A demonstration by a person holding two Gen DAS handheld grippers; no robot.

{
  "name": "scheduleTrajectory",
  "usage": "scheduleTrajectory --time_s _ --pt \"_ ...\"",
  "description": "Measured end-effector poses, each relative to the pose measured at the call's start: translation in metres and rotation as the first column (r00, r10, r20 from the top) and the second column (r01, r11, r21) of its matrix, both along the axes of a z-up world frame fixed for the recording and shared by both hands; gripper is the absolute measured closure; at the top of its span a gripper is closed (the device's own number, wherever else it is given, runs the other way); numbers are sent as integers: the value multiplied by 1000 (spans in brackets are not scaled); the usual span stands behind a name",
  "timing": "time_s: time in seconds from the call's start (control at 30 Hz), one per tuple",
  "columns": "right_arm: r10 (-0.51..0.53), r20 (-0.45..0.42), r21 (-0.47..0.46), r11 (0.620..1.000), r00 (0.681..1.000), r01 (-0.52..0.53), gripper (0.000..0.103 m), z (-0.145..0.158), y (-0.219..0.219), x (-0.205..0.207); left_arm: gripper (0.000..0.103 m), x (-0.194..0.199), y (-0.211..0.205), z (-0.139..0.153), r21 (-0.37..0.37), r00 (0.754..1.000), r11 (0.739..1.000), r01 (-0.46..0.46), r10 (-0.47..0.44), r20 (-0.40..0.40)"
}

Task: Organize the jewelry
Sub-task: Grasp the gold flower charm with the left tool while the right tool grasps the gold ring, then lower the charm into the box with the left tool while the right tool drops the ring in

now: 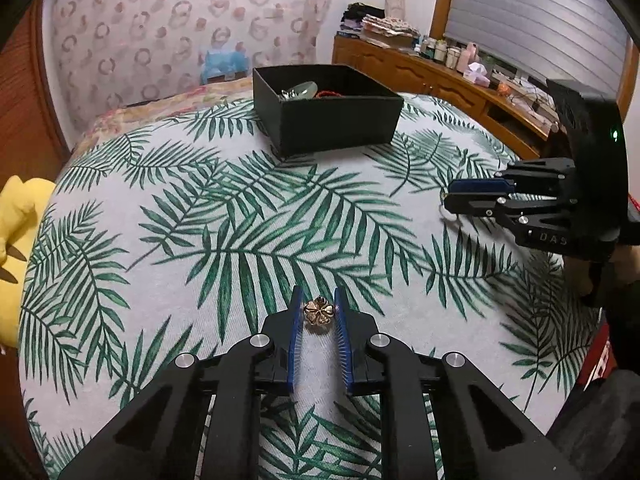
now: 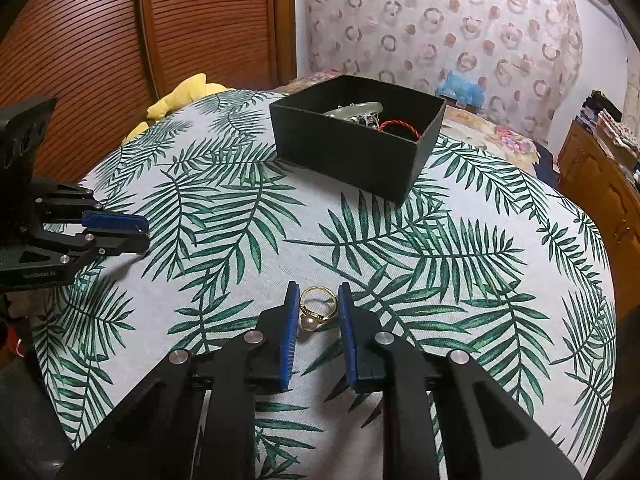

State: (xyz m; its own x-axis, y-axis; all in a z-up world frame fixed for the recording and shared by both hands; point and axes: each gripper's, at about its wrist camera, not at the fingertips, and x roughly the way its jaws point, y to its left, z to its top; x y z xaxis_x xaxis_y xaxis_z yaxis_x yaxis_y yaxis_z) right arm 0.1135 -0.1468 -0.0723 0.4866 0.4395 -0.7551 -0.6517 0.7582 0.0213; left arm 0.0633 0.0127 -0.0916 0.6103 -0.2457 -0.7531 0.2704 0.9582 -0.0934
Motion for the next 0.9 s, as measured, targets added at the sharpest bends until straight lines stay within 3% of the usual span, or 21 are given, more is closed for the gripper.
scheduleTrajectory --time_s 0.57,0.9 --pt "44 106 46 998 993 -49 81 47 13 54 89 58 3 34 26 997 999 -33 31 72" --pt "15 142 96 995 990 -29 81 65 17 99 89 93 0 51 27 994 999 -27 24 106"
